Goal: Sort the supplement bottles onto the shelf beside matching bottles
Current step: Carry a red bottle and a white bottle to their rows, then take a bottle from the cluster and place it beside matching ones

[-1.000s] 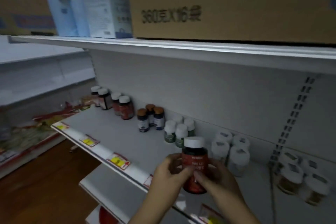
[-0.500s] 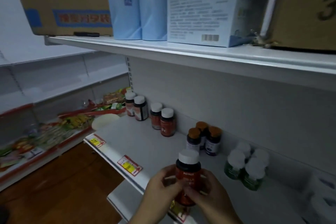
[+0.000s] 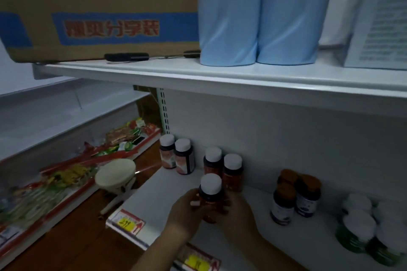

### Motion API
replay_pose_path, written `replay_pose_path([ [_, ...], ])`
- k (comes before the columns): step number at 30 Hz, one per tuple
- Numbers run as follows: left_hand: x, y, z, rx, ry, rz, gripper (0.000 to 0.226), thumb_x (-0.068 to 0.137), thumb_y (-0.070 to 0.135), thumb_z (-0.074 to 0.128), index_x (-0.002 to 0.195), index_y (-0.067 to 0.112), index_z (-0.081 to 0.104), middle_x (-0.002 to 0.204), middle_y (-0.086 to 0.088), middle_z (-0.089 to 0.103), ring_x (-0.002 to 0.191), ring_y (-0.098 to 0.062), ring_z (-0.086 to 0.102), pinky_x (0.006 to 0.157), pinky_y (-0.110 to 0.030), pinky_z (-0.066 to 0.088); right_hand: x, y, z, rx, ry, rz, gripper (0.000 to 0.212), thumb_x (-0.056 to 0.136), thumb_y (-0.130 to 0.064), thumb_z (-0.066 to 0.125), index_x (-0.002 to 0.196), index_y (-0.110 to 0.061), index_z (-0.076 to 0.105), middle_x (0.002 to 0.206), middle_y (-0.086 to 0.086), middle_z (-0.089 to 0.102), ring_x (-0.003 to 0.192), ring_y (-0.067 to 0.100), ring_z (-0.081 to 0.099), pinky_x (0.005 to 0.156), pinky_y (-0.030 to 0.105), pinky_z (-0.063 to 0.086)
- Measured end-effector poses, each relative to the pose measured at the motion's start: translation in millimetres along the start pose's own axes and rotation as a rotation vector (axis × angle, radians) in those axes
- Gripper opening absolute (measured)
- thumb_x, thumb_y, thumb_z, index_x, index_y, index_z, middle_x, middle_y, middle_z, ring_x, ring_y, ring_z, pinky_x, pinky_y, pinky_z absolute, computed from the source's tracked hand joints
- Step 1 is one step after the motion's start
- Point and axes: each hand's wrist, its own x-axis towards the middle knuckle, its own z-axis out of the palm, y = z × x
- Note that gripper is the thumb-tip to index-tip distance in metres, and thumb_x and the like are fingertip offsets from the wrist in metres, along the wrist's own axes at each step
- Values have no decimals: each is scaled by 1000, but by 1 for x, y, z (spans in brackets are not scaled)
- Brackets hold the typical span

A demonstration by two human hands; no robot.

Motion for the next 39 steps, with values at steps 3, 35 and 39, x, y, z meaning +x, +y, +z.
replay_pose_path([
  [3, 31, -8, -22, 129, -57, 128, 32, 84, 20, 65, 114, 27, 58, 104, 11, 65, 82, -3, 60, 69, -6, 44, 21, -9, 22, -141, 101, 28, 73, 55, -72, 55, 114, -30, 61, 111, -9, 65, 101, 11, 62, 85, 27, 49],
  [35, -128, 199, 196, 918, -772, 1066, 74, 89, 57, 41, 148, 30, 7, 159, 3, -10, 146, -19, -13, 121, -42, 0, -310, -19, -246, -985, 134, 309, 71, 89, -55, 44, 148, -28, 15, 160, 1, 1, 147, 22, -6, 118, 49, 0],
  [39, -209, 222, 275, 820, -814, 1202, 71, 87, 52, 49, 147, 30, 17, 158, 2, -19, 146, -18, -10, 121, -34, 7, -410, -7, -298, -921, 242, 482, 71, 90, -54, 45, 148, -31, 13, 161, 0, -2, 147, 21, -7, 119, 48, -1],
])
